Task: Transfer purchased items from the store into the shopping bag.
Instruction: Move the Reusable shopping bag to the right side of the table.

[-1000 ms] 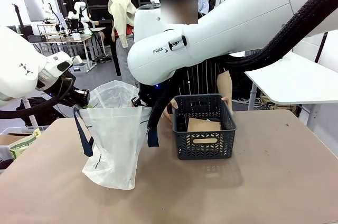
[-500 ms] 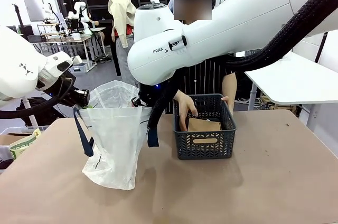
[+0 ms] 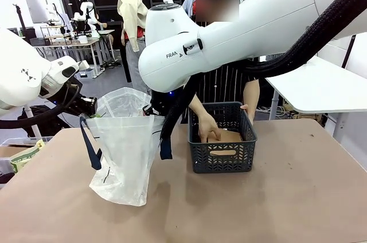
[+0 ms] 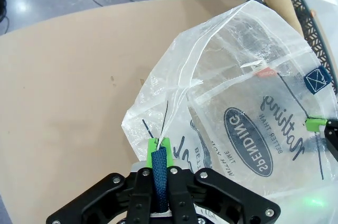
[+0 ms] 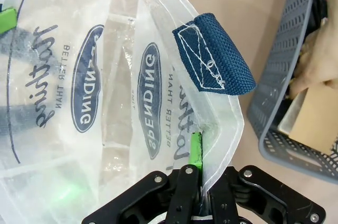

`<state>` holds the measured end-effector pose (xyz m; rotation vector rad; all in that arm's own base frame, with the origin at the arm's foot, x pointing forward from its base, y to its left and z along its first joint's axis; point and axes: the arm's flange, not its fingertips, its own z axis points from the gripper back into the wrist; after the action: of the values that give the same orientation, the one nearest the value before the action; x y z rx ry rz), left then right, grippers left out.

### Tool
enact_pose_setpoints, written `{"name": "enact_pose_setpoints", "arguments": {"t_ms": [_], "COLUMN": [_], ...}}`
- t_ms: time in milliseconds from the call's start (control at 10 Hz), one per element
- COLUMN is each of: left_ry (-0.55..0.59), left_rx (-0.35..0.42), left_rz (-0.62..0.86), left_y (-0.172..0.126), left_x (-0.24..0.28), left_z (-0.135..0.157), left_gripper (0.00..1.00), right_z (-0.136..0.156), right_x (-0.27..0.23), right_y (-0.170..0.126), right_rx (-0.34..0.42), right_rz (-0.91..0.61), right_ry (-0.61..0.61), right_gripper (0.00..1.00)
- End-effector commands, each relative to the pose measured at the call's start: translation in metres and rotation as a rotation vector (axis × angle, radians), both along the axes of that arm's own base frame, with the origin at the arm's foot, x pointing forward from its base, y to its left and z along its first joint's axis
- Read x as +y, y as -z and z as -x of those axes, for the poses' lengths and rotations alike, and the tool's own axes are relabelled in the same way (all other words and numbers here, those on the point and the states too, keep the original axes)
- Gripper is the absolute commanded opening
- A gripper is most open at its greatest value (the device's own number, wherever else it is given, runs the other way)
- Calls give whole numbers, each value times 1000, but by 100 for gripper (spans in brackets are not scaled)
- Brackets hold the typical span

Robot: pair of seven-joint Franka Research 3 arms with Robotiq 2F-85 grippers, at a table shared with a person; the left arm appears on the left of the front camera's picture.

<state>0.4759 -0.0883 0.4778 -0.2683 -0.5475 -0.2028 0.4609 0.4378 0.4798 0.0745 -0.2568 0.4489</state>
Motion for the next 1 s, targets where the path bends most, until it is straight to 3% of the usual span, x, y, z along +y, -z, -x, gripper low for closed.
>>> {"name": "enact_pose_setpoints", "arguments": {"t_ms": [0, 900], "left_ry": [1, 1], "left_rx": [-7, -7], "left_rz": [-4, -4], "left_y": [-1, -1], "left_x": [3, 3], "left_z": [-2, -2], "left_gripper": [0, 0], "right_z": [2, 2], "right_x": [-1, -1], "right_y": [1, 1], "right_rx": [-1, -1], "right_rz": [-3, -3], "right_ry": [17, 17], "right_gripper": [0, 0]}}
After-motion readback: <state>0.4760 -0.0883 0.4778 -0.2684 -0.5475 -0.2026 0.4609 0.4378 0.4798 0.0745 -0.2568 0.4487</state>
